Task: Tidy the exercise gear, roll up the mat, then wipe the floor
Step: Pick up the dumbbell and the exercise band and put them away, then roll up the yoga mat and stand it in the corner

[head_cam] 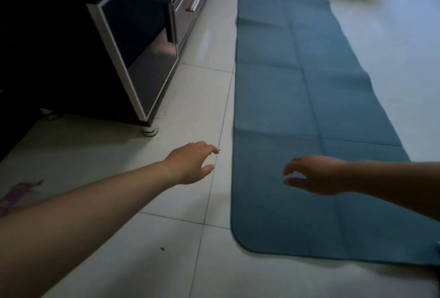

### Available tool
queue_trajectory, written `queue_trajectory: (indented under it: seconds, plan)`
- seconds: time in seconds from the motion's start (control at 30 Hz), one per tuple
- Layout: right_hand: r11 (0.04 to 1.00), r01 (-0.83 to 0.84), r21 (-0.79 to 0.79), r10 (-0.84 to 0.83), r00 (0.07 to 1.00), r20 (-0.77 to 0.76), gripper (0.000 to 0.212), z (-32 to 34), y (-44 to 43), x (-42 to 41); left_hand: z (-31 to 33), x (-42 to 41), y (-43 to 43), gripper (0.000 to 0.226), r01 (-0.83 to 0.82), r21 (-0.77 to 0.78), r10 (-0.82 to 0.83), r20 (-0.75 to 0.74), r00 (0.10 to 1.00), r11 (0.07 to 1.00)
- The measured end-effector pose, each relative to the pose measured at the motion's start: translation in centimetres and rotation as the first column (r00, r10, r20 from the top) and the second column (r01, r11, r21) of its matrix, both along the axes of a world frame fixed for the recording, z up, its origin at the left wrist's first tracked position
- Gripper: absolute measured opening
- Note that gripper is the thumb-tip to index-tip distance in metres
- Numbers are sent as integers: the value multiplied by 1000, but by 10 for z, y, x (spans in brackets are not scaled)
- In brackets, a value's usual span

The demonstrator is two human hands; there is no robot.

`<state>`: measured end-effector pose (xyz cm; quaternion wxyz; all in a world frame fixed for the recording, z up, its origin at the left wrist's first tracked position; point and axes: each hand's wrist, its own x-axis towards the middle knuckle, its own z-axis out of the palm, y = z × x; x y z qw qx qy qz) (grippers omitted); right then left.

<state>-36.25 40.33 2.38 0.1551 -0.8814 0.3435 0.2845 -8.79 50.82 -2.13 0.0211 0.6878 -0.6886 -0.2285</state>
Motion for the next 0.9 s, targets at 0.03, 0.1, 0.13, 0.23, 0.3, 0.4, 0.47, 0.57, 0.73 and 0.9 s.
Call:
queue_trajectory:
  seconds: [0.03, 0.1, 0.13, 0.23, 0.3, 0.4, 0.47, 0.57, 0.73, 0.9]
  plan:
    - [1000, -9, 12, 9, 1000, -10, 44, -4, -1, -11, 1, -10, -3, 45, 28, 22, -29, 31, 999, 999]
    - [999, -19, 39, 20, 1000, -10, 46, -15, -2, -31, 1, -28, -6, 45, 92, 99, -102, 102, 989, 991]
    - [998, -25, 53, 25, 1000, 0, 47, -22, -3, -39, 1, -36, -7, 44, 128, 139, -148, 142, 979, 982]
    - [993, -44, 105, 40, 998, 43, 49, -44, -4, -57, 3, -56, -13, 42, 167, 219, -216, 223, 951, 961]
    - [990, -46, 132, 34, 995, 91, 50, -58, -11, -63, 4, -70, -21, 42, 147, 245, -210, 254, 944, 958]
    - [988, -44, 148, 21, 988, 150, 52, -78, -27, -70, 0, -94, -36, 42, 130, 284, -212, 280, 936, 950]
    - [989, -44, 141, 17, 982, 191, 53, -94, -40, -76, -8, -110, -48, 43, 111, 292, -196, 281, 939, 950]
    - [993, -25, 112, 1, 977, 212, 58, -115, -57, -87, -26, -139, -65, 43, 42, 298, -118, 244, 963, 954]
    - [993, 116, 24, -119, 972, 204, 76, -145, -74, -111, -65, -184, -66, 46, -31, 314, -10, 129, 992, 949]
    - [984, 180, -13, -176, 973, 150, 82, -168, -77, -128, -99, -193, -56, 61, -110, 244, 79, 134, 988, 963]
